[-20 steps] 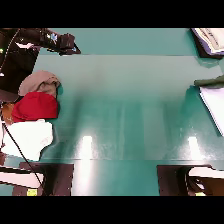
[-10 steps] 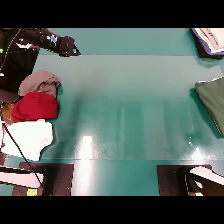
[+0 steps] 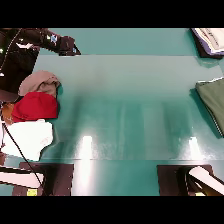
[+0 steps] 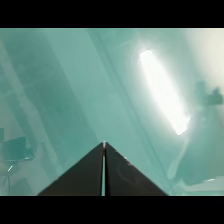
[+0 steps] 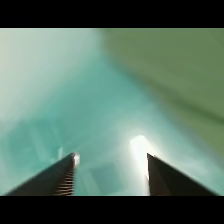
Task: Fold the shirts.
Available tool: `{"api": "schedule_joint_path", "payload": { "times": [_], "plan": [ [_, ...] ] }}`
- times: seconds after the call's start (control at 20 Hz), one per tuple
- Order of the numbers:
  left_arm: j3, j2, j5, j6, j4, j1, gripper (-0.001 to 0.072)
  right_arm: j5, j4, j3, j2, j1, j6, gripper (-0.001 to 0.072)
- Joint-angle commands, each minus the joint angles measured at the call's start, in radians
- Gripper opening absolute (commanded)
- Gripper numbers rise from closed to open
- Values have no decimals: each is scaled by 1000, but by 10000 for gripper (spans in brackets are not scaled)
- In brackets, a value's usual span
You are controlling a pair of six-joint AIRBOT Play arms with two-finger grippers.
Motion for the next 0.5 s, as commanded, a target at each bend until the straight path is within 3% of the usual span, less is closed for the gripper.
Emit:
{"api": "schedule_joint_path", "payload": {
  "times": [0.0,0.05,0.1,0.45],
  "plan": [
    [0,0,18,1,0,0,31,-46,78,43,5,213,1,280],
    [0,0,19,1,0,0,31,-56,76,59,5,272,0,90],
    [0,0,19,1,0,0,31,-65,70,75,5,322,-2,19],
    [0,0,20,1,0,0,31,-88,73,141,5,470,-4,19]
  ]
}}
